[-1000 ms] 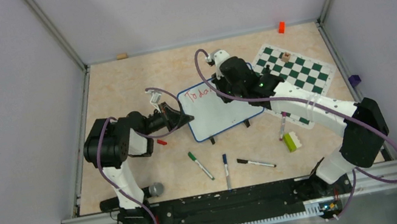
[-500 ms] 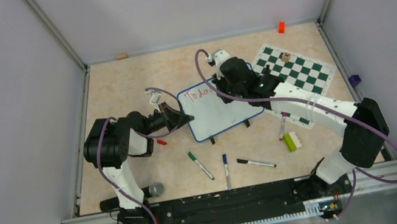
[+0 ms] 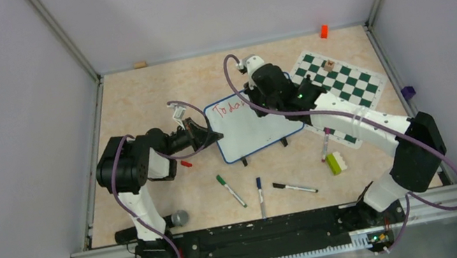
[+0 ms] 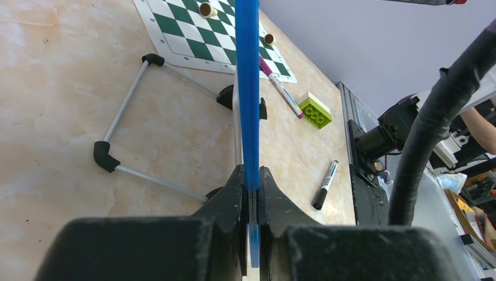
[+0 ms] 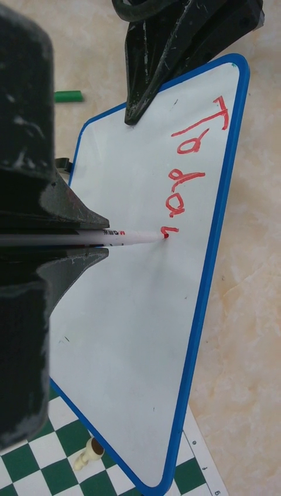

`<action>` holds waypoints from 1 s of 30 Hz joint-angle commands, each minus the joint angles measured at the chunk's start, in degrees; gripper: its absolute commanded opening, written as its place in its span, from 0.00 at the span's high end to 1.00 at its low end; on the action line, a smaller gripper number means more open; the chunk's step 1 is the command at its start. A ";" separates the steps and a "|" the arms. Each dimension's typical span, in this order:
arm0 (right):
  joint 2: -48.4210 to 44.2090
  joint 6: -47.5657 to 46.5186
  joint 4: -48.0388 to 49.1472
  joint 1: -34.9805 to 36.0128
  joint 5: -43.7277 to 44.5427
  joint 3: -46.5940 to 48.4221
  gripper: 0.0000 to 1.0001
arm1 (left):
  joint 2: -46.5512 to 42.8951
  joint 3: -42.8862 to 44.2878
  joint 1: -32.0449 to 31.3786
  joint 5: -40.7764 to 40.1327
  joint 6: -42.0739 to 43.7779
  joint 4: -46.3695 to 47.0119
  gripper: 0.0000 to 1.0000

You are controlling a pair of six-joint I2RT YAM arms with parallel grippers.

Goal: Write a sentence on the whiteboard

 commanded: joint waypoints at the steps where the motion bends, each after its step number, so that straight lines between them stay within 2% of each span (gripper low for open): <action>1: 1.08 -1.13 1.62 -1.32 3.02 3.40 1.00 | -0.03 -0.44 -0.61 4.04 3.93 5.68 1.00; 11: 1.35 -1.44 1.63 -1.34 1.90 4.04 1.00 | -0.06 -0.37 -0.61 4.04 3.98 5.70 1.00; 30: -1.28 -0.78 0.00 -1.34 -0.17 -1.74 1.00 | 0.02 -0.28 -0.61 4.05 3.93 5.70 1.00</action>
